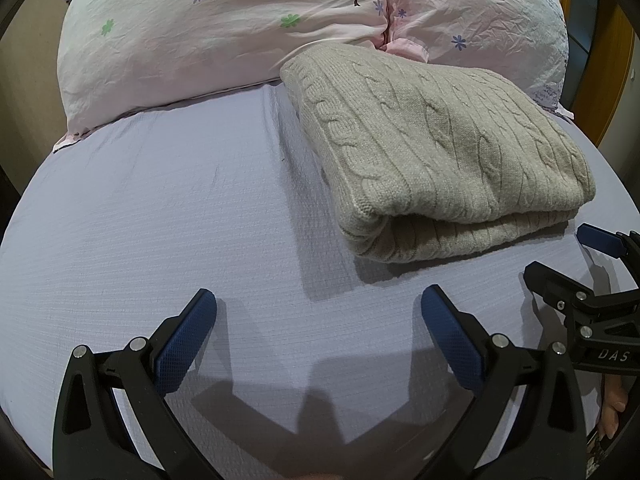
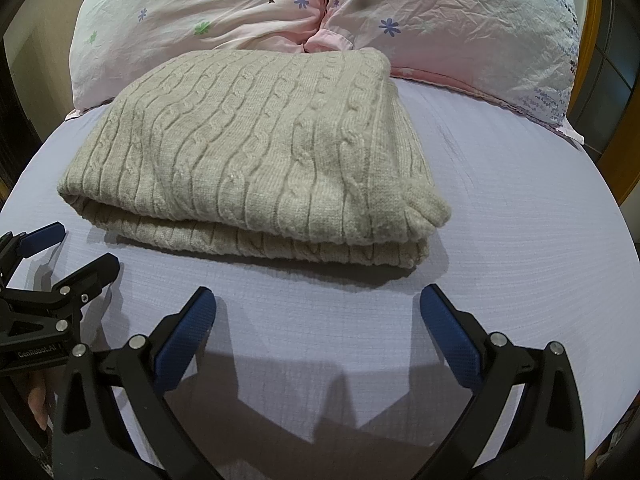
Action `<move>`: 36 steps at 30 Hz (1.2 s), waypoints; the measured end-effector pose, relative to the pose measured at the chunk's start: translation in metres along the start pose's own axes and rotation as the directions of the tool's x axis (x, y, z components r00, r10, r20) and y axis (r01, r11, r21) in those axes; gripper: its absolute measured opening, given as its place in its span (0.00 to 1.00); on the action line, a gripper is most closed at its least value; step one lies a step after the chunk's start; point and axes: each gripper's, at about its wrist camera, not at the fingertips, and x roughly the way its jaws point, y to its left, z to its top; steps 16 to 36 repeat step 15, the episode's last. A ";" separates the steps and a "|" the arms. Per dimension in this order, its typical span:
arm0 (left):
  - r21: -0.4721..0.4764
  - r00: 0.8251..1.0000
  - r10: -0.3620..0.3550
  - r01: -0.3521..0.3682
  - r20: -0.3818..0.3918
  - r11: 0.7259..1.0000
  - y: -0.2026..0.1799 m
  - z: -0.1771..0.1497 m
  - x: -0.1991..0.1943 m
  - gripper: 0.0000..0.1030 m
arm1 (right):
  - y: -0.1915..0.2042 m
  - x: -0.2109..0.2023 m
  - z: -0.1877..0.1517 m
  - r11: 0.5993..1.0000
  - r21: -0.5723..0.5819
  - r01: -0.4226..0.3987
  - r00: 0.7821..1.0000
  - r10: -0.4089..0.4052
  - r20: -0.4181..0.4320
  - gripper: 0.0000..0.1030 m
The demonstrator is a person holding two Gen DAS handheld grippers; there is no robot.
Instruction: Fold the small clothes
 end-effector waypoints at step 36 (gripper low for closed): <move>0.000 1.000 0.000 0.000 0.000 1.000 0.000 0.000 0.000 0.99 | 0.001 0.000 0.001 1.000 0.001 0.000 1.000 0.000 -0.001 0.98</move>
